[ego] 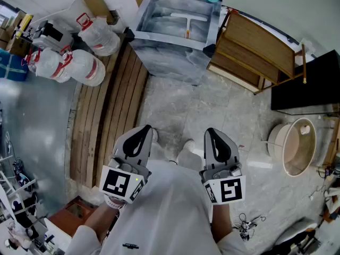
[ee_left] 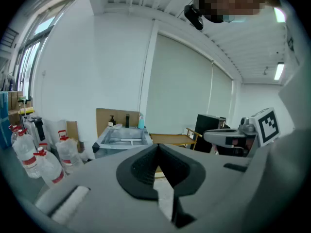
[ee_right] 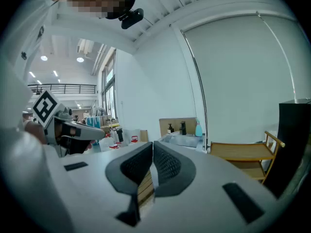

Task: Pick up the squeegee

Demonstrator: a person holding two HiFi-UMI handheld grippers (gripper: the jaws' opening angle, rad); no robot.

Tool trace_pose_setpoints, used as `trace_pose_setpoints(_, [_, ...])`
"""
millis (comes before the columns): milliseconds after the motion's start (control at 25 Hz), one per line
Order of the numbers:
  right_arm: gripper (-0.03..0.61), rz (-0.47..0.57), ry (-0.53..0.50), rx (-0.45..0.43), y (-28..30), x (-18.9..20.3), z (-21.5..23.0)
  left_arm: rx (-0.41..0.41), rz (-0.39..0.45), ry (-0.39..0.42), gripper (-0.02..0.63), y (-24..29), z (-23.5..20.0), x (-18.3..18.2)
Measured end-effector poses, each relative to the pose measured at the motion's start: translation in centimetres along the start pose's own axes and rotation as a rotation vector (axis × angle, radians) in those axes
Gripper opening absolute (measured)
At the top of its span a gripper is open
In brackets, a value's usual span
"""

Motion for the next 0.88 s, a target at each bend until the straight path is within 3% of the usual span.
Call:
trace_pose_setpoints(240, [0.006,-0.006,-0.022,0.016,1.6,-1.6,-4.3,0.017,0.032,0.01,-0.002,-2.3,-3.6,-0.7])
trace_pose_setpoints(680, [0.008,0.001,-0.007,0.103,6.2,-2.8,-7.2,0.051,0.072,-0.026,-0.002,-2.0,-11.0,-2.0])
trace_pose_setpoints(880, [0.008,0.031,0.076,0.17,9.5,-3.5,-9.8,0.067,0.073,-0.019,-0.002,-3.4,-16.3,-2.7])
Point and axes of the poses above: the fingertips, and each gripper's own axes: y forward along the fingers, z to its right, x out of its underside, the point moved 10 cm from there along -y, backward along the fingers, and after that the axes turned 7 degrees about -y, right-handed, at the moved point
